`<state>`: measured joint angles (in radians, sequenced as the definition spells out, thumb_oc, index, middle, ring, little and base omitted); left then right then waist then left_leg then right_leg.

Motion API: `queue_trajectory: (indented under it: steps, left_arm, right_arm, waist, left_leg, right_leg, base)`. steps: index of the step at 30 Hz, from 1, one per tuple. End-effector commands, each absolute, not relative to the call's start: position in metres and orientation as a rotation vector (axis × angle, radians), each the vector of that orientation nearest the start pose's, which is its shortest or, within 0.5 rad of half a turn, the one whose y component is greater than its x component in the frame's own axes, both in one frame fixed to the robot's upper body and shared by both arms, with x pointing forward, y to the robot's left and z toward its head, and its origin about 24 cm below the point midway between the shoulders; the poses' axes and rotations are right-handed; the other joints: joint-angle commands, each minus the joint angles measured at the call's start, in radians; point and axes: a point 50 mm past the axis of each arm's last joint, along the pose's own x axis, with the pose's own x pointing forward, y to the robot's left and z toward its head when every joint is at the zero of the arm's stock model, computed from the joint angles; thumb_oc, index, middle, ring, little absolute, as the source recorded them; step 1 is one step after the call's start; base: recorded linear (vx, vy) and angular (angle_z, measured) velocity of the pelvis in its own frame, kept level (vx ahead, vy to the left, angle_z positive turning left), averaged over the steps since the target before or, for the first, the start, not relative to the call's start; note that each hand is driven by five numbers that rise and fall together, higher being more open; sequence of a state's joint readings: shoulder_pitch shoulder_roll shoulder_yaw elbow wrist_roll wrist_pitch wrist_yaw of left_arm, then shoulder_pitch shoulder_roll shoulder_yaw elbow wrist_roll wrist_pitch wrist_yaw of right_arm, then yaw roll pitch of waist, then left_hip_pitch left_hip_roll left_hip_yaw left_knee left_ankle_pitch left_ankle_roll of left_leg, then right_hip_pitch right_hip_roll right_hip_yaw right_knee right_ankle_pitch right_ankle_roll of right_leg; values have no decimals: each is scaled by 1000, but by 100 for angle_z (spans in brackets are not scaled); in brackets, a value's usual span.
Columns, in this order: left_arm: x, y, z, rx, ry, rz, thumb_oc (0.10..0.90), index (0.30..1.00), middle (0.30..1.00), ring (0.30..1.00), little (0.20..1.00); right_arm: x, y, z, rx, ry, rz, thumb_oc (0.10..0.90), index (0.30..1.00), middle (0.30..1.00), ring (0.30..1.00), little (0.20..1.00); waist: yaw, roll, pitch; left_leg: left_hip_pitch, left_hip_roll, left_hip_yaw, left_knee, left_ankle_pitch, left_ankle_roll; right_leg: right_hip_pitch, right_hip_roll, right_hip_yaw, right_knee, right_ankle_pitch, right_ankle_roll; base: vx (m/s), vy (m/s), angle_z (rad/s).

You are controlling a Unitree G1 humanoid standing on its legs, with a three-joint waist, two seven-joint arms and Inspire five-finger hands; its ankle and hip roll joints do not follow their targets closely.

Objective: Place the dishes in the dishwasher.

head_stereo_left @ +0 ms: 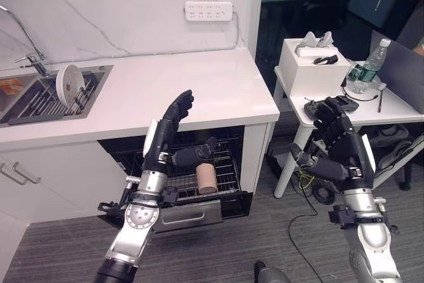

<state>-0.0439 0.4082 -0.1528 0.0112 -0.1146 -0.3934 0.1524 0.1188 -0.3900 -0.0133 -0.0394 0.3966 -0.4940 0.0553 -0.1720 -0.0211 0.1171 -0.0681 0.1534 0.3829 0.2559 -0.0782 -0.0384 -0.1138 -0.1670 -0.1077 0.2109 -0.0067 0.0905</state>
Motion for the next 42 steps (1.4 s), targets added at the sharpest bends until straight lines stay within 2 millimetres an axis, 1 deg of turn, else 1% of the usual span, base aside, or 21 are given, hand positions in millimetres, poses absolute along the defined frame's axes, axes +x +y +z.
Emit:
queue_trajectory:
  steps: [1,5,6,11,12,14,16,18,23,25,26,29,30,32,33,34,36,37,39,40,42]
  left_arm:
    - [255,186,134,174,-628,-4,800,900,900,900,900]
    - [250,192,130,171,-609,25,800,900,900,900,900]
    - [263,193,132,72,-600,-87,800,900,900,900,900]
    - [258,192,128,70,-583,-92,800,900,900,900,900]
    - [256,195,126,27,-577,-69,800,900,900,900,900]
    - [255,199,124,-6,-575,-47,800,900,900,900,900]
    - [254,200,121,-18,-566,-44,800,900,900,900,900]
    - [254,198,120,-4,-562,-74,800,900,900,900,900]
    - [253,201,125,-3,-584,-48,800,900,900,900,900]
    - [254,203,125,17,-589,-51,800,900,900,900,900]
    - [255,204,126,37,-597,-58,800,900,900,900,900]
    - [256,205,126,41,-597,-66,800,900,900,900,900]
    - [261,202,127,59,-593,-71,800,900,900,900,900]
    - [266,201,129,94,-587,-45,800,900,900,900,900]
    - [264,206,129,108,-590,-15,800,900,900,900,900]
    - [261,212,130,119,-594,11,800,900,900,900,900]
    - [257,221,134,143,-605,43,800,900,900,900,900]
    - [253,227,140,160,-629,71,800,900,900,900,900]
    - [249,235,143,171,-644,122,800,900,900,900,900]
    - [246,241,144,178,-645,163,800,900,900,900,900]
    - [241,253,142,176,-637,256,800,900,900,900,900]
  right_arm:
    - [223,-226,136,17,-685,37,800,900,900,900,900]
    - [223,-225,134,30,-668,36,800,900,900,900,900]
    - [238,-233,127,270,-674,160,800,900,900,900,900]
    - [241,-230,132,269,-706,161,800,900,900,900,900]
    - [243,-224,135,205,-703,157,800,900,900,900,900]
    - [242,-221,134,162,-695,139,800,900,900,900,900]
    - [240,-223,134,148,-698,116,800,900,900,900,900]
    - [237,-228,137,135,-704,88,800,900,900,900,900]
    - [237,-226,141,115,-711,92,800,900,900,900,900]
    - [236,-231,143,109,-717,74,800,900,900,900,900]
    - [234,-237,147,103,-727,49,800,900,900,900,900]
    - [233,-250,152,210,-762,-9,800,900,900,900,900]
    - [232,-254,153,223,-780,-56,800,900,900,900,900]
    - [230,-253,149,238,-780,-77,800,900,900,900,900]
    - [230,-252,148,236,-778,-70,800,900,900,900,900]
    - [230,-251,147,239,-778,-66,800,900,900,900,900]
    - [228,-254,146,248,-779,-73,800,900,900,900,900]
    - [224,-259,147,247,-783,-93,800,900,900,900,900]
    - [221,-263,147,244,-783,-110,800,900,900,900,900]
    - [219,-266,147,245,-784,-116,800,900,900,900,900]
    - [215,-271,145,243,-786,-130,800,900,900,900,900]
  waist:
    - [19,-5,-22]
    - [32,-7,-20]
    - [100,12,88]
    - [116,12,69]
    - [118,11,54]
    - [115,9,50]
    - [112,6,49]
    - [98,-2,50]
    - [92,21,50]
    - [86,32,48]
    - [76,41,50]
    - [63,49,55]
    - [61,49,56]
    - [66,45,56]
    - [76,45,57]
    - [87,51,62]
    - [92,64,61]
    - [88,66,62]
    - [87,60,59]
    - [85,52,58]
    - [82,32,58]
  left_leg:
    - [28,-3,-108,44,-145,-3]
    - [24,-7,-125,44,-143,-3]
    - [-20,-120,-215,44,-79,61]
    - [-4,-123,-224,44,-78,50]
    - [8,-145,-241,44,-84,54]
    - [33,-163,-229,44,-92,60]
    - [45,-163,-208,44,-95,58]
    - [58,-100,-157,44,-78,35]
    - [43,23,-233,44,-47,-24]
    - [33,74,-261,44,-33,-48]
    - [32,105,-261,44,-26,-61]
    - [45,99,-235,44,-44,-63]
    - [42,77,-202,44,-48,-52]
    - [41,26,-179,44,-66,-30]
    - [46,11,-140,44,-76,-18]
    - [53,8,-110,44,-87,-8]
    - [43,12,-88,44,-93,9]
    - [33,-5,-86,44,-111,32]
    - [28,-31,-83,44,-125,46]
    - [25,-56,-87,44,-134,54]
    - [23,-111,-112,44,-142,64]
  right_leg:
    - [28,-24,-34,89,-116,66]
    - [34,-20,-43,89,-121,60]
    - [7,68,-102,89,-36,42]
    - [50,82,-103,89,-88,13]
    - [63,97,-80,89,-112,-6]
    - [76,95,-72,89,-121,-14]
    - [85,87,-77,89,-123,-17]
    - [96,62,-101,89,-122,-17]
    - [113,27,-103,89,-141,-3]
    - [123,1,-98,89,-146,7]
    - [131,-33,-94,89,-144,22]
    - [129,-109,-97,89,-112,68]
    - [126,-160,-106,89,-79,87]
    - [101,-223,-109,89,20,92]
    - [94,-242,-147,89,82,97]
    - [105,-232,-178,89,99,102]
    - [118,-166,-212,89,75,92]
    - [114,-80,-227,102,40,82]
    - [110,-2,-244,105,4,71]
    - [110,50,-247,89,-11,62]
    - [93,118,-224,89,-39,42]
  base:
    - [24,-31,19]
    - [39,-36,19]
    - [59,-46,12]
    - [95,-121,12]
    - [139,-103,-9]
    - [155,-70,-12]
    - [92,14,-2]
    - [79,161,10]
    - [94,378,20]
    - [162,602,4]
    - [189,721,14]
    - [158,651,52]
    - [150,595,34]
    - [140,505,14]
    - [112,425,10]
    - [84,397,-16]
    - [84,338,-72]
    - [115,313,-61]
    - [117,221,6]
    - [122,127,41]
    - [178,122,56]
